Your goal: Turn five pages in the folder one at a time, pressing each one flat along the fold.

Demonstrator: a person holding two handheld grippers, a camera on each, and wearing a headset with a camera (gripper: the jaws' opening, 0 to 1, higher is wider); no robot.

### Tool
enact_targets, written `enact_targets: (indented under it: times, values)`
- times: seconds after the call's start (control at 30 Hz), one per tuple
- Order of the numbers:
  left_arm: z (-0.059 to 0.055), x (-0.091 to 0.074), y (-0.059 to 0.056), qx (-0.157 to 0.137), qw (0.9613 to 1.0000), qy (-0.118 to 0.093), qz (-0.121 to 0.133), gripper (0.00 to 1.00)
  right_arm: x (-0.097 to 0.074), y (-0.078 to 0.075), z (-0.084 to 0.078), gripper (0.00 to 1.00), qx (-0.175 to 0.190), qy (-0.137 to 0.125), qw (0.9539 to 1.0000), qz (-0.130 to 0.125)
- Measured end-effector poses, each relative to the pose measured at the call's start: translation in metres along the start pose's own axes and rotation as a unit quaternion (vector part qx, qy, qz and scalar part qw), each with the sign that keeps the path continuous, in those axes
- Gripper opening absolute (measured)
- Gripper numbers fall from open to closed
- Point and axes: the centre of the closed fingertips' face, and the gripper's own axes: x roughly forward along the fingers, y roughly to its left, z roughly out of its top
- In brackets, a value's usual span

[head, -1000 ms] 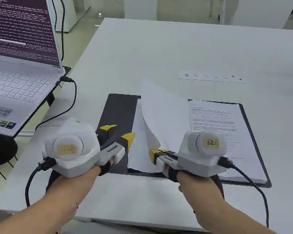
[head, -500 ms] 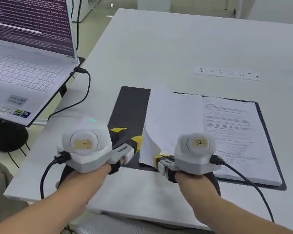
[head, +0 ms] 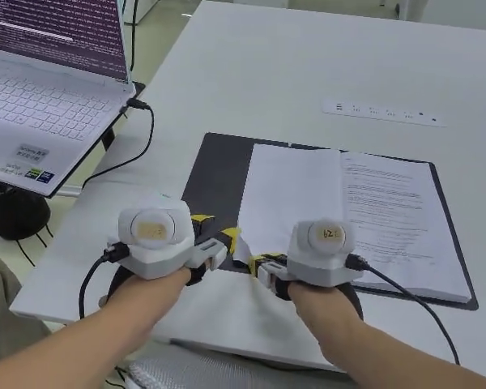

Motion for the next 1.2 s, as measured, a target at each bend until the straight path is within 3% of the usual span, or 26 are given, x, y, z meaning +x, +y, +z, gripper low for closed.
enact_targets:
  times: [0.13, 0.27, 0.4, 0.5, 0.73, 0.8, 0.93, 1.0, 1.2]
  values:
    - [-0.007, 0.008, -0.003, 0.005, 0.9999, 0.016, -0.004, 0.25, -0.007, 0.006, -0.002, 0.05, -0.016, -0.003, 0.9998, 0.012]
    - [-0.011, 0.022, -0.013, 0.016, 0.9993, 0.031, -0.012, 0.25, -0.023, 0.002, 0.007, 0.04, -0.015, -0.026, 0.9995, 0.014]
    - [-0.011, 0.038, -0.029, 0.029, 0.9985, 0.041, -0.022, 0.25, -0.043, -0.013, 0.02, 0.04, 0.006, -0.057, 0.9983, 0.003]
    - [-0.02, 0.048, -0.035, 0.039, 0.9975, 0.056, -0.016, 0.23, -0.056, -0.028, 0.025, 0.02, 0.02, -0.074, 0.997, -0.013]
    - [-0.047, 0.056, -0.026, 0.032, 0.9949, 0.09, 0.034, 0.23, -0.078, -0.07, 0.029, 0.0, 0.054, -0.1, 0.9925, -0.046]
    - [-0.044, 0.056, -0.025, 0.036, 0.9957, 0.074, 0.043, 0.22, -0.083, -0.081, 0.03, 0.0, 0.064, -0.11, 0.9904, -0.055]
    - [-0.046, 0.055, -0.026, 0.028, 0.9955, 0.07, 0.057, 0.22, -0.084, -0.104, 0.035, 0.0, 0.076, -0.116, 0.9883, -0.063]
    - [-0.047, 0.055, -0.026, 0.046, 0.9942, 0.069, 0.068, 0.22, -0.083, -0.115, 0.041, 0.0, 0.078, -0.12, 0.9876, -0.065]
    - [-0.048, 0.053, -0.025, 0.038, 0.9951, 0.05, 0.076, 0.22, -0.071, -0.147, 0.064, 0.0, 0.074, -0.132, 0.986, -0.071]
